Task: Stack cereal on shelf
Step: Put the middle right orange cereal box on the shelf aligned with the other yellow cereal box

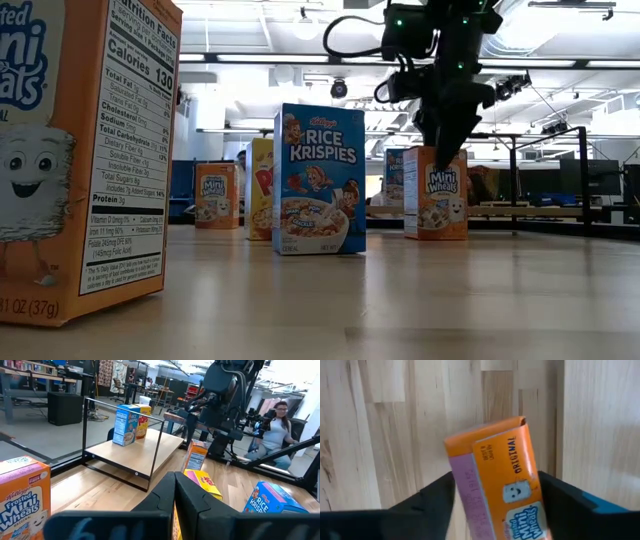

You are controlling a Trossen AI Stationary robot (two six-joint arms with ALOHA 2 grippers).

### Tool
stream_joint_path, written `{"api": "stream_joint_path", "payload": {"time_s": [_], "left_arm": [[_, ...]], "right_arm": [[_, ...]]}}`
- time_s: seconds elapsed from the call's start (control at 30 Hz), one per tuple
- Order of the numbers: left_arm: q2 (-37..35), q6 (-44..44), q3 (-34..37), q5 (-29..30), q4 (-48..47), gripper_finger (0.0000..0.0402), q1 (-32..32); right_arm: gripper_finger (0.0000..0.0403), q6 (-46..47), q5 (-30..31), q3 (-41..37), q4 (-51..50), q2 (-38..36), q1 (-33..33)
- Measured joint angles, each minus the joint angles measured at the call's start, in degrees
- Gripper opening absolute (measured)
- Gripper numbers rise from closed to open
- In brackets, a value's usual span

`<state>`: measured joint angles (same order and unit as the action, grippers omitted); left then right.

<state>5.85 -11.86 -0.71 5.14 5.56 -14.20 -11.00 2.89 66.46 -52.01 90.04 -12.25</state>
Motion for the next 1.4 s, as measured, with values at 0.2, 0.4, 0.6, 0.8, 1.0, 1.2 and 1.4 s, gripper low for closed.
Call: {"api": "stream_joint_path", "payload": {"time_s": [0.2, 0.4, 0.6, 0.8, 1.0, 1.2, 1.4], "left_arm": [[0.0, 0.0, 0.0, -0.01, -0.02, 0.0001, 0.0], [0.0, 0.0, 0.0, -0.01, -0.09, 0.0001, 0.0], [0.01, 0.02, 0.0, -0.01, -0.26, 0.0001, 0.0], [0.02, 0.07, 0.0, -0.03, -1.32, 0.0001, -0.02], [0.02, 0.11, 0.0, -0.01, -1.0, 0.0001, -0.02], [0.01, 0.0, 0.0, -0.01, 0.28, 0.0001, -0.01], [0.02, 0.02, 0.0, -0.01, 0.22, 0.0001, 0.0]], "right_arm": [[0.0166, -1.43, -0.59, 0.12, -0.19, -0.04, 0.0], [0.0152, -1.51, -0.57, 6.04, -5.05, -0.04, 0.0], [0.0152, -2.14, 1.51, 15.53, -15.23, -0.24, -0.45], [0.0152, -3.75, 5.26, 15.11, -19.67, -7.43, -3.82], [0.0151, -8.52, 9.36, 8.78, -20.3, -16.93, -12.79], [0.0151, -14.72, 7.71, 5.05, -19.76, -19.1, -25.18], [0.0151, -20.85, 5.59, 1.27, -15.69, -19.1, -33.54]]}}
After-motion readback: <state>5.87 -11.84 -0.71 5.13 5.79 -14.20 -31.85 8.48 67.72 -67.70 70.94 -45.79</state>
